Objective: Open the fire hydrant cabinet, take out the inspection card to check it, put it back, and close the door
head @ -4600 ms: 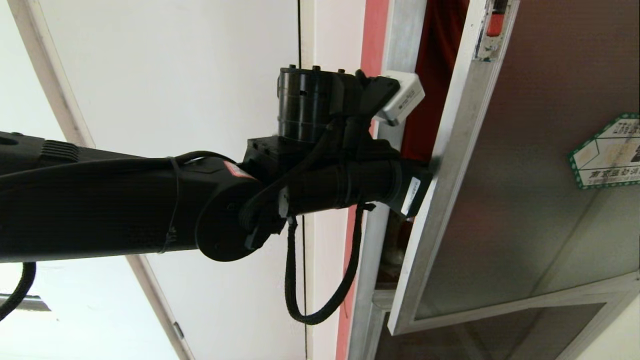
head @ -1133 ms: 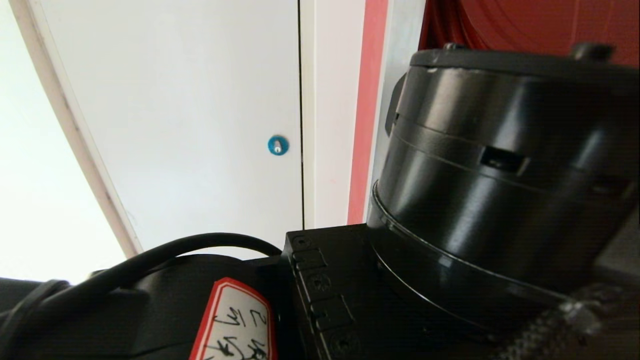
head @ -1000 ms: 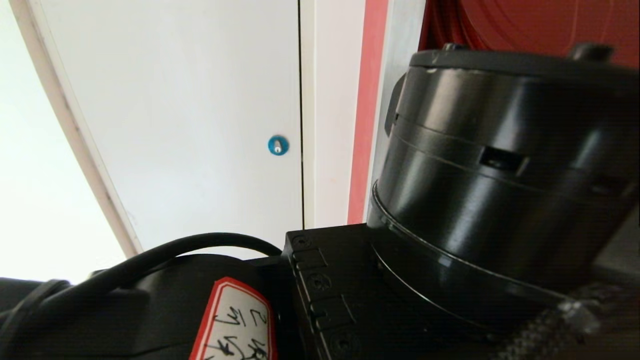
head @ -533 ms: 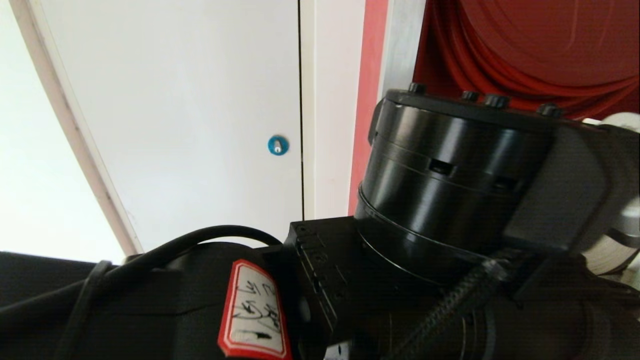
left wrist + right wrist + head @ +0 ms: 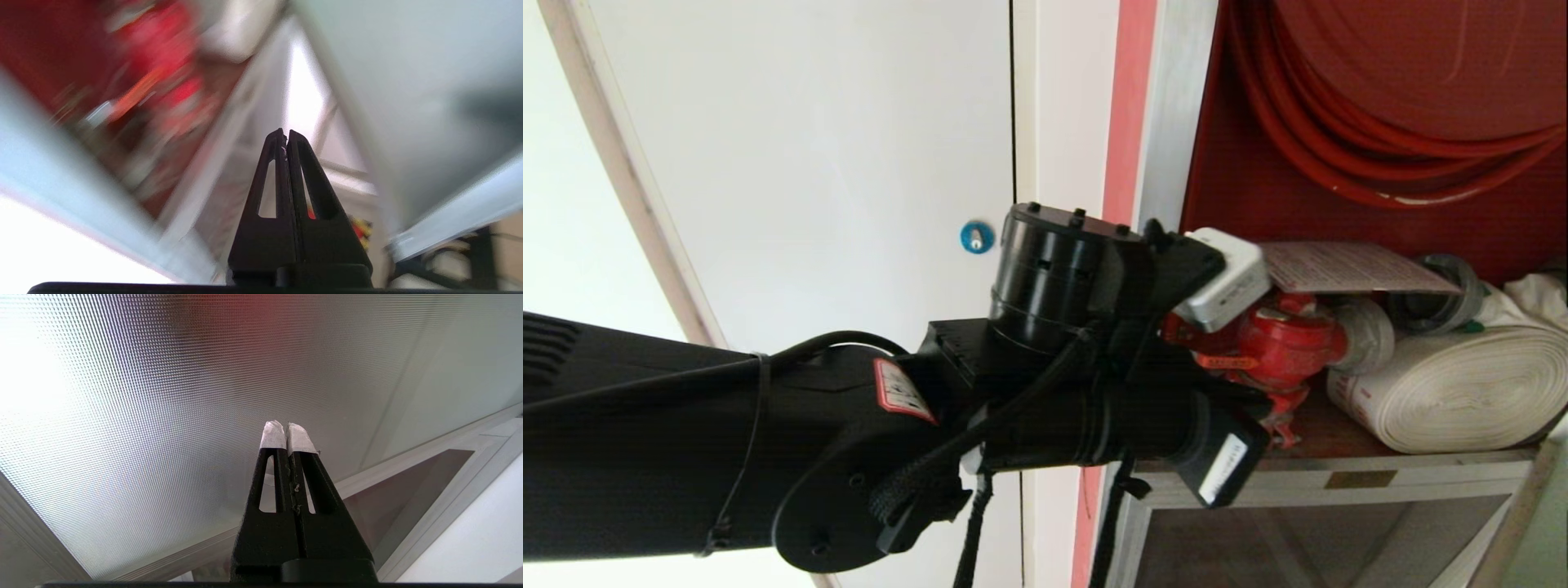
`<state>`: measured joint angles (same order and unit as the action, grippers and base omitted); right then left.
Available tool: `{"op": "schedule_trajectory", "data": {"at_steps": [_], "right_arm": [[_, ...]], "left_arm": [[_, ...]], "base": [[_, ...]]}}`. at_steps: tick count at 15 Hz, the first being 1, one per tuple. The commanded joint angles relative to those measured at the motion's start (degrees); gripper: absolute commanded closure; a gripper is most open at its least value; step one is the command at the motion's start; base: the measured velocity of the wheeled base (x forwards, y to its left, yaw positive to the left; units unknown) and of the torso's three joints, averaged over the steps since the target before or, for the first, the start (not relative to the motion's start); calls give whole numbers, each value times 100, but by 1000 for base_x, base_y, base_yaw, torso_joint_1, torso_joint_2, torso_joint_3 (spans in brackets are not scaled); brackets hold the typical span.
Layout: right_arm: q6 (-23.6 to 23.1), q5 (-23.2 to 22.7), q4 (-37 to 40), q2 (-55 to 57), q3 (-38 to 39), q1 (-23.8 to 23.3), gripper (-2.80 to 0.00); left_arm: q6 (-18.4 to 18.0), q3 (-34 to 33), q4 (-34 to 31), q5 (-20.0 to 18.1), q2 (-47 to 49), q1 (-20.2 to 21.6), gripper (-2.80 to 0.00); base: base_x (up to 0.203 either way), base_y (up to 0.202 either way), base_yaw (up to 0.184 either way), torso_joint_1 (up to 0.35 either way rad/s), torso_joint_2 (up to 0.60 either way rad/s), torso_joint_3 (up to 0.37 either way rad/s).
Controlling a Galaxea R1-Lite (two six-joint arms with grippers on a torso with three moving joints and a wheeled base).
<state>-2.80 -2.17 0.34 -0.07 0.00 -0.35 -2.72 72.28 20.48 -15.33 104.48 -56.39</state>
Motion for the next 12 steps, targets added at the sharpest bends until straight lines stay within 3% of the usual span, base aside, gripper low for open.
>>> {"op": "schedule_trajectory", "data": {"at_steps": [1,6,12], "right_arm": [[-9,-3,1,-1,9,0,0],[-1,-3,1,-1,4,0,0],[-1,-3,1,-1,9,0,0]], "left_arm": [[-19,-363,17,-14,-228,464,0],[-80,-1295,24,-44,-934,1925,0],[-458,-2350,35,-52,-2055,3736,0]], "base": [[0,0,0,0,0,0],[0,0,0,0,0,0],[0,0,0,0,0,0]]}}
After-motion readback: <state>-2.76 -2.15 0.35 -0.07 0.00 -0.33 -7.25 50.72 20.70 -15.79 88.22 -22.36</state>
